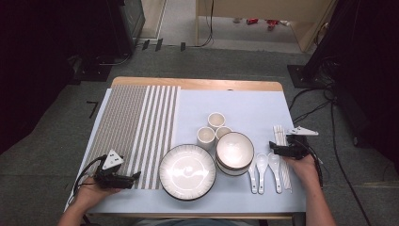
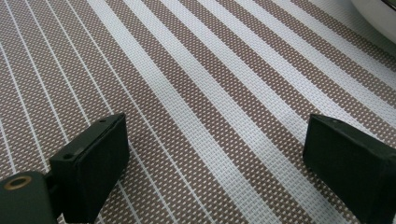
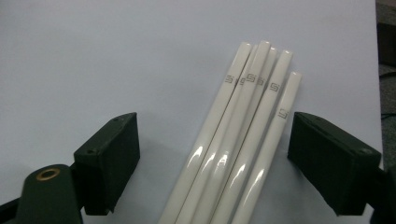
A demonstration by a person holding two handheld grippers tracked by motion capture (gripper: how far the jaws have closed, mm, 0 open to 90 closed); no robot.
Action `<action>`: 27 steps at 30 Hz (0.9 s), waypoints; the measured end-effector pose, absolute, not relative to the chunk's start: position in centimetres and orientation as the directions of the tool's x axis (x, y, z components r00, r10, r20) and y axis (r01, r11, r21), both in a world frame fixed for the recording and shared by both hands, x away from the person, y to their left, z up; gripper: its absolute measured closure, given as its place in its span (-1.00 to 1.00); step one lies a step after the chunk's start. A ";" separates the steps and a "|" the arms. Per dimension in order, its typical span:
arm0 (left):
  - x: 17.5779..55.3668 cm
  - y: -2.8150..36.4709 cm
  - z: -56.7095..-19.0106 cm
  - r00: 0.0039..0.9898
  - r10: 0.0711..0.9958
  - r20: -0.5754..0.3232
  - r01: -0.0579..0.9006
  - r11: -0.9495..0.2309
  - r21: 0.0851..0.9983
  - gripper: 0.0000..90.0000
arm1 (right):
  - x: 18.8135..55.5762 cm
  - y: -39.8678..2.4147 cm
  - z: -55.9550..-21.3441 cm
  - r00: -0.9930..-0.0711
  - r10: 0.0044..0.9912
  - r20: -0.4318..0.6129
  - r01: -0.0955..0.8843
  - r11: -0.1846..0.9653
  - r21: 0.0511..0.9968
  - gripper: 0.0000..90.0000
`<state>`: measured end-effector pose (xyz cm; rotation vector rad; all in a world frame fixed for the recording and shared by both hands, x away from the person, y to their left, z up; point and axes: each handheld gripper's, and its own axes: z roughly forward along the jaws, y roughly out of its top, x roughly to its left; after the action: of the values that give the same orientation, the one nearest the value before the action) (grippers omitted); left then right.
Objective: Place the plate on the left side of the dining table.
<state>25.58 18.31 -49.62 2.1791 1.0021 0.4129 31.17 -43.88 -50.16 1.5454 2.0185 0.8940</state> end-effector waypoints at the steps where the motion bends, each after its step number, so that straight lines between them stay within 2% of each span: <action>1: 25.6 18.3 -49.6 0.653 0.757 -0.001 0.539 -0.464 0.703 -0.84 | 31.2 -43.9 -50.1 -0.272 0.961 0.043 0.675 0.158 0.720 -0.60; 6: 25.8 18.4 -49.4 0.659 0.752 -0.004 0.543 -0.473 0.694 -0.80 | 31.2 -44.2 -49.9 -0.257 0.963 0.078 0.690 0.126 0.713 -0.57; 9: 25.9 18.9 -49.1 0.642 0.766 -0.025 0.562 -0.448 0.695 -0.61 | 31.2 -44.3 -49.8 -0.251 0.965 0.079 0.692 0.122 0.712 -0.57; 12: 26.1 19.0 -49.0 0.629 0.777 -0.033 0.577 -0.437 0.690 -0.60 | 31.0 -44.4 -49.5 -0.244 0.966 0.080 0.681 0.112 0.723 -0.57; 15: 26.2 19.0 -48.8 0.616 0.787 -0.031 0.586 -0.432 0.686 -0.49 | 30.8 -44.5 -49.2 -0.240 0.966 0.092 0.673 0.098 0.733 -0.57; 27: 27.0 18.9 -48.2 0.616 0.784 -0.081 0.631 -0.429 0.646 -0.50 | 30.5 -44.9 -48.4 -0.233 0.962 0.141 0.677 0.056 0.734 -0.53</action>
<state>27.02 18.86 -48.22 2.1930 1.1071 0.3054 30.51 -44.87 -48.44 1.6396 1.9536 1.0009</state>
